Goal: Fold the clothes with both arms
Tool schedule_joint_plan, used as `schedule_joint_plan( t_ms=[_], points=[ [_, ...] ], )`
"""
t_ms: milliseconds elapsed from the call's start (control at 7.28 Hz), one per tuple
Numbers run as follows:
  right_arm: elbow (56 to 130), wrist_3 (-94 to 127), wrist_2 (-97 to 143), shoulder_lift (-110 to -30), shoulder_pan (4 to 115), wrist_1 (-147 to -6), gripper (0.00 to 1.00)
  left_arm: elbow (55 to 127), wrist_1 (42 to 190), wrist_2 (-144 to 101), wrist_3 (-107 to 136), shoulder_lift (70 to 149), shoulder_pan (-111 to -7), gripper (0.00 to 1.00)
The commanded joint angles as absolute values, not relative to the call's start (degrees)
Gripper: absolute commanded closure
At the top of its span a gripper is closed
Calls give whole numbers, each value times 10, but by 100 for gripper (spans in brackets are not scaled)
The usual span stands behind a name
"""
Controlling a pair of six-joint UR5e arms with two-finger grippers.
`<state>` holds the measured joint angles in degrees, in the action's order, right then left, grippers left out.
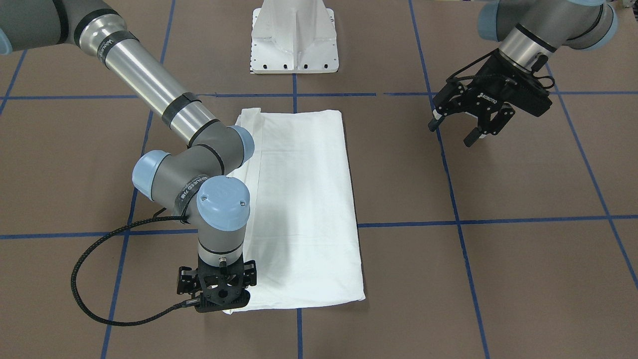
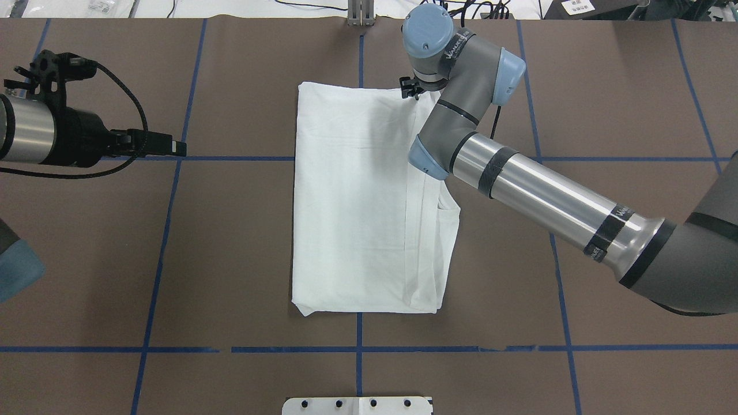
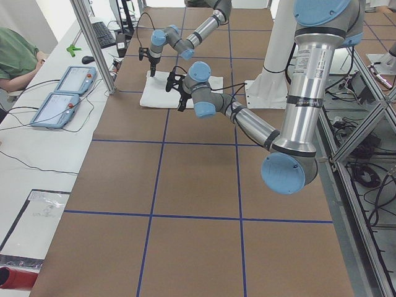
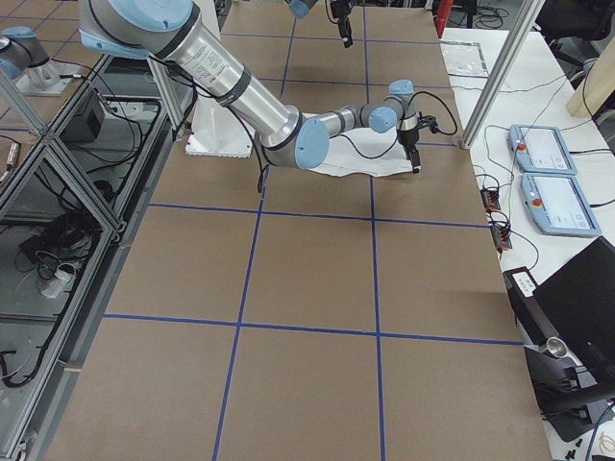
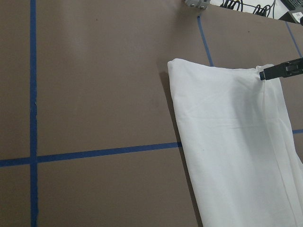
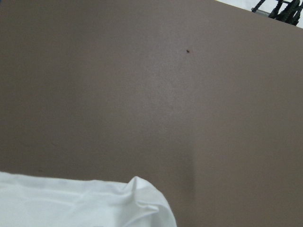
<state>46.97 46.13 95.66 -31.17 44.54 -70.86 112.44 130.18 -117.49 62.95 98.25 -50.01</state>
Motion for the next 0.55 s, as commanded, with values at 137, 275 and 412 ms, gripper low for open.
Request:
schedule_joint_plan(
  t_ms=[137,275,412],
  points=[
    [500,393,961,-354,473,-710,0,1108,1302,-1175,630,997,-500,0],
    [530,380,961,-386,476,-710,0,1108,1302,-1175,631,998,-500,0],
    [542,371,962,-395,479,-711,0,1107,1301,-1175,631,998,-500,0]
  ],
)
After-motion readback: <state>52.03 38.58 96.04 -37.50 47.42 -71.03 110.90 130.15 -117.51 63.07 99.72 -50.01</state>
